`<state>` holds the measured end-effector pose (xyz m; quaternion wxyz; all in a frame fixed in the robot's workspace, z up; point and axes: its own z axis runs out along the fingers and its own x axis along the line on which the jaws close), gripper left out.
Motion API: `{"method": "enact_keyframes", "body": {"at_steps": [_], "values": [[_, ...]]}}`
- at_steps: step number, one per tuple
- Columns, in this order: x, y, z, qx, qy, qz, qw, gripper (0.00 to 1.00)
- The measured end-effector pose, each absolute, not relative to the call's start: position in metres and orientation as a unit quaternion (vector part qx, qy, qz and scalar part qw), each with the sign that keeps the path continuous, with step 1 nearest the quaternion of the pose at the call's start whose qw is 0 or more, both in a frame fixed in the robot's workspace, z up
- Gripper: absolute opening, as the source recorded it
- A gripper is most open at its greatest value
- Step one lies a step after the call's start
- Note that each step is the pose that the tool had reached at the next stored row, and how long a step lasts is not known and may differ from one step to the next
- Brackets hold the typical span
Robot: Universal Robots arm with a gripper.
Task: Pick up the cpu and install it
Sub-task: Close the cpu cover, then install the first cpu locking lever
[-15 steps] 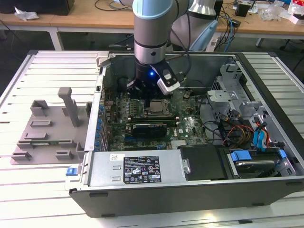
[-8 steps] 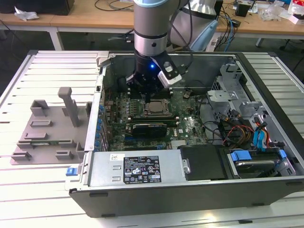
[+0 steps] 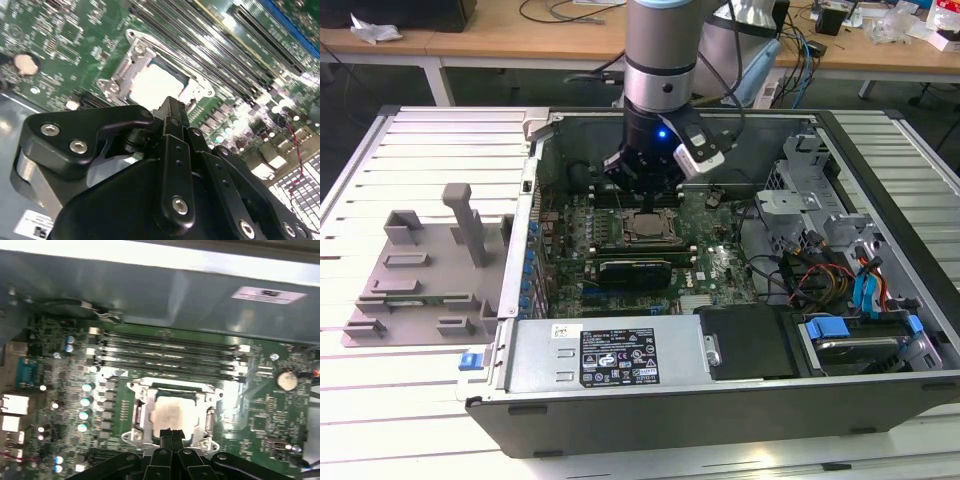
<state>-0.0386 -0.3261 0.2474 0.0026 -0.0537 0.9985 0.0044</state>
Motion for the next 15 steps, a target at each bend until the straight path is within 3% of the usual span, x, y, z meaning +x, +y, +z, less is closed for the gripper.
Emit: {"method": "enact_keyframes", "body": {"at_steps": [15], "values": [[-0.0326,-0.3261,0.2471,-0.054,0.999,0.004,0.004,0.11]]}}
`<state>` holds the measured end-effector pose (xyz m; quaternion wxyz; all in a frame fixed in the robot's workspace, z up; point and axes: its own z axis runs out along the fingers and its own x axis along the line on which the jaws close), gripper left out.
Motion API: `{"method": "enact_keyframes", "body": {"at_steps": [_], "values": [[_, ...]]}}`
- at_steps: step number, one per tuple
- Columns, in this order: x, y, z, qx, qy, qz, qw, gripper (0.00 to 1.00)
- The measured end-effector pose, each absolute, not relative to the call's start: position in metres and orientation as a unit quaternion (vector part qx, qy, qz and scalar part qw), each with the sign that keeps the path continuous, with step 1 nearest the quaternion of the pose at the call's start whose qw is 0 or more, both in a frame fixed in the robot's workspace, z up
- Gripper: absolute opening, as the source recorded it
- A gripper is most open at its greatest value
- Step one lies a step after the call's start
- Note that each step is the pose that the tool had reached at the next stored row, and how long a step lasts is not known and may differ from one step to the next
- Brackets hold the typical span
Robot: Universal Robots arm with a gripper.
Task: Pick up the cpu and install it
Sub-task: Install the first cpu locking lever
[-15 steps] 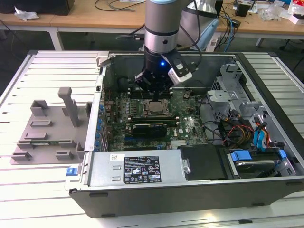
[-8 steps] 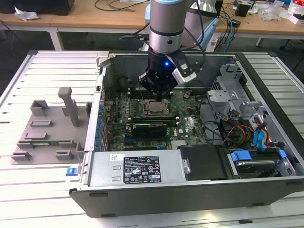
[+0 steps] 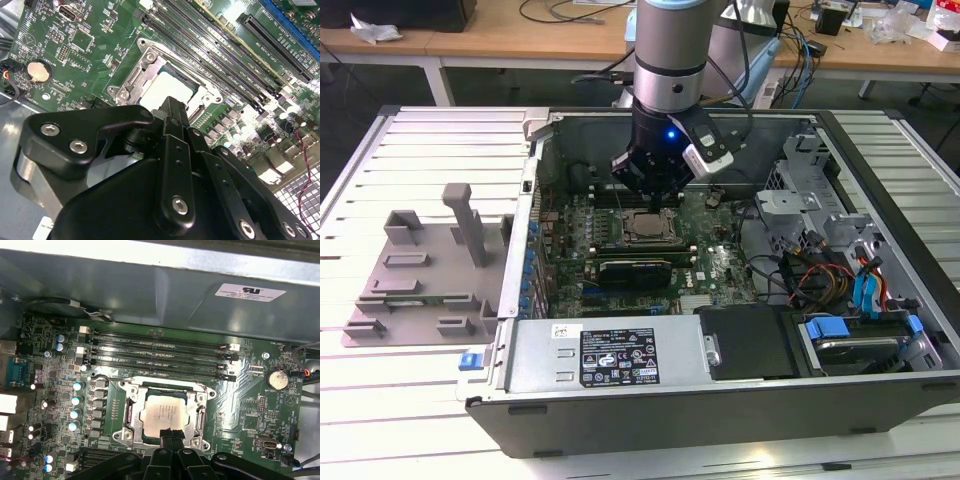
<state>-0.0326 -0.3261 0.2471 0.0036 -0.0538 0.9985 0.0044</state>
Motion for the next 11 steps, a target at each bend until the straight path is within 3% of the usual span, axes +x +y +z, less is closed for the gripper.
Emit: {"method": "enact_keyframes", "body": {"at_steps": [6,11], "values": [[-0.033,-0.326,0.281,-0.054,0.999,0.004,0.004,0.11],[-0.039,-0.326,0.281,-0.054,0.999,0.004,0.004,0.11]]}}
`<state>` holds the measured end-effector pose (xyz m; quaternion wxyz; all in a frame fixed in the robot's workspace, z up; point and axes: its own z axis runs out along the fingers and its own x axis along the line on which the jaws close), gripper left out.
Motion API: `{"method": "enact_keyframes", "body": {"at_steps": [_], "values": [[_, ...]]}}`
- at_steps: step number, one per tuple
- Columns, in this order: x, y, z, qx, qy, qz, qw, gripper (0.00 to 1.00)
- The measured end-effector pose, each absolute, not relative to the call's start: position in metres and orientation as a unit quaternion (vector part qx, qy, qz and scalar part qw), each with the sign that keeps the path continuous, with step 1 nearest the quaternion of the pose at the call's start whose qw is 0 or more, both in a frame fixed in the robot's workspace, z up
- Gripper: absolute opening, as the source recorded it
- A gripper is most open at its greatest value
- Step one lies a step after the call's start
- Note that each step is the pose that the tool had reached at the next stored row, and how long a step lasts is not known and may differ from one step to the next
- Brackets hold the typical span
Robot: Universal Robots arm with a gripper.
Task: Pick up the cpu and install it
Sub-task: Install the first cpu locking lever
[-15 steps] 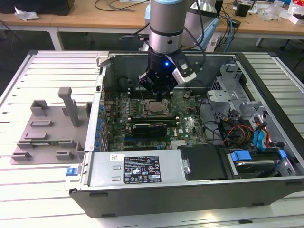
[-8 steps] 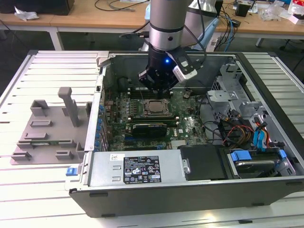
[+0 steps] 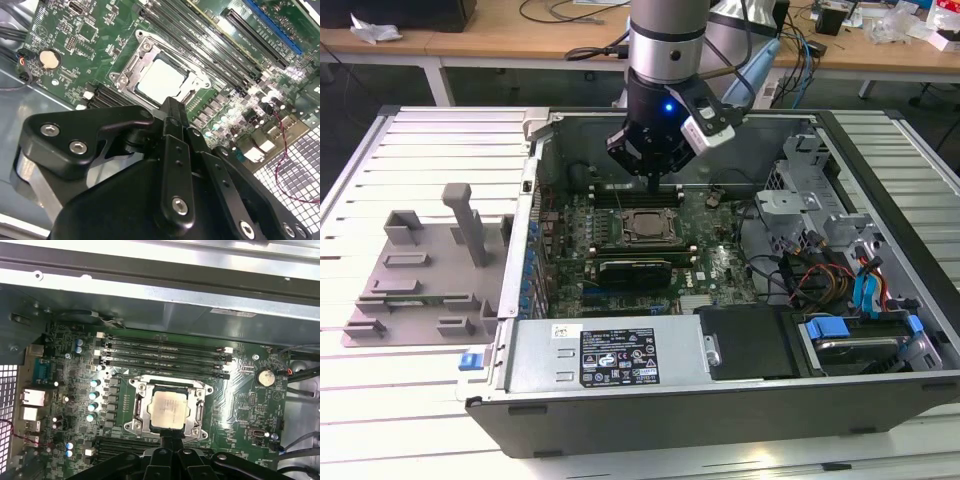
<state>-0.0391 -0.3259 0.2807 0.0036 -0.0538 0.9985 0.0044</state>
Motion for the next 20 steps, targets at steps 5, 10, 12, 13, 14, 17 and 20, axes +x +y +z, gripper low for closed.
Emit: {"method": "enact_keyframes", "body": {"at_steps": [5,10,12,13,14,17,20], "values": [[-0.041,-0.326,0.281,-0.054,0.999,0.004,0.004,0.11],[-0.049,-0.326,0.281,-0.054,0.999,0.004,0.004,0.11],[-0.055,-0.326,0.281,-0.054,0.999,0.004,0.004,0.11],[-0.058,-0.326,0.281,-0.054,0.999,0.004,0.004,0.11],[-0.06,-0.326,0.281,-0.054,0.999,0.004,0.004,0.11],[-0.062,-0.326,0.281,-0.054,0.999,0.004,0.004,0.11],[-0.064,-0.326,0.281,-0.054,0.999,0.004,0.004,0.11]]}}
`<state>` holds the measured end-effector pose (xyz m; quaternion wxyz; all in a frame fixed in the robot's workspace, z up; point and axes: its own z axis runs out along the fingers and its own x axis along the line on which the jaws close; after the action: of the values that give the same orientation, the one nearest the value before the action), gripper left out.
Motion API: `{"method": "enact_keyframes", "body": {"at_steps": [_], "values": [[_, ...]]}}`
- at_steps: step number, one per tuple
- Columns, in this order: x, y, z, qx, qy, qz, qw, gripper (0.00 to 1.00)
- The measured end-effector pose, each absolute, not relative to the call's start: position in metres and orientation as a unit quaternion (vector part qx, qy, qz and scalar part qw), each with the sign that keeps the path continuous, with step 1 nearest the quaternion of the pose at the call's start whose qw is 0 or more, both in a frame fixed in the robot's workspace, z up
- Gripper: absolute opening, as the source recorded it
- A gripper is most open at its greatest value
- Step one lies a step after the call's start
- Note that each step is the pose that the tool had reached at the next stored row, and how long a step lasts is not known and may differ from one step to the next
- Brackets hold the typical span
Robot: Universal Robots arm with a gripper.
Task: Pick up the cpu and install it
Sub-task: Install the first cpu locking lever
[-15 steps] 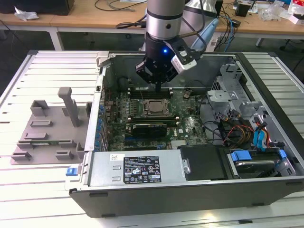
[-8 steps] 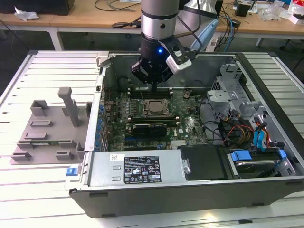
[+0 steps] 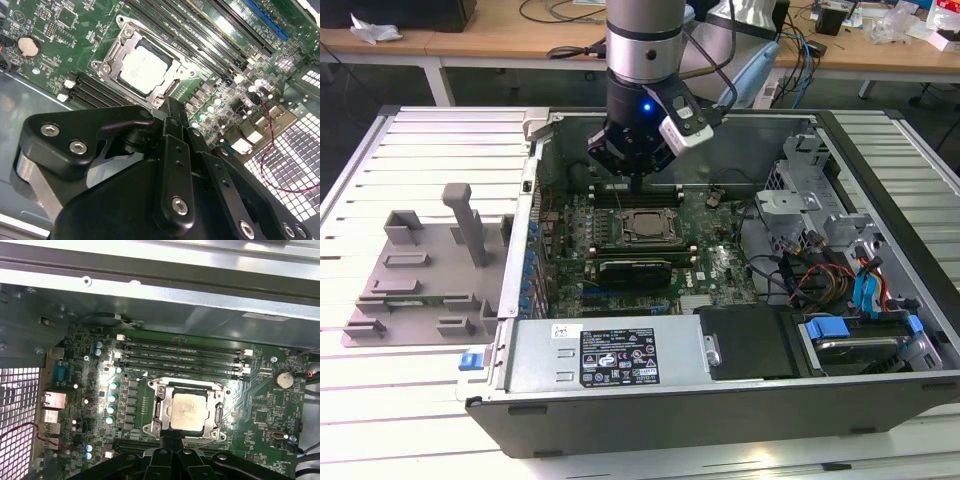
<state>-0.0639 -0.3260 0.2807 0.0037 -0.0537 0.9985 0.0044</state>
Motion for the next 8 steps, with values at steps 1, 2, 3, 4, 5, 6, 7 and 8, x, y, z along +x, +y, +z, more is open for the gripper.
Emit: {"method": "enact_keyframes", "body": {"at_steps": [1,2,3,4,5,6,7,8], "values": [[-0.067,-0.326,0.281,-0.054,0.999,0.004,0.004,0.11],[-0.071,-0.326,0.281,-0.054,0.999,0.004,0.004,0.11],[-0.073,-0.326,0.281,-0.054,0.999,0.004,0.004,0.11],[-0.075,-0.326,0.281,-0.054,0.999,0.004,0.004,0.11],[-0.078,-0.326,0.281,-0.054,0.999,0.004,0.004,0.11],[-0.082,-0.326,0.281,-0.054,0.999,0.004,0.004,0.11],[-0.084,-0.326,0.28,-0.054,0.999,0.004,0.004,0.11],[-0.087,-0.326,0.28,-0.054,0.999,0.004,0.004,0.11]]}}
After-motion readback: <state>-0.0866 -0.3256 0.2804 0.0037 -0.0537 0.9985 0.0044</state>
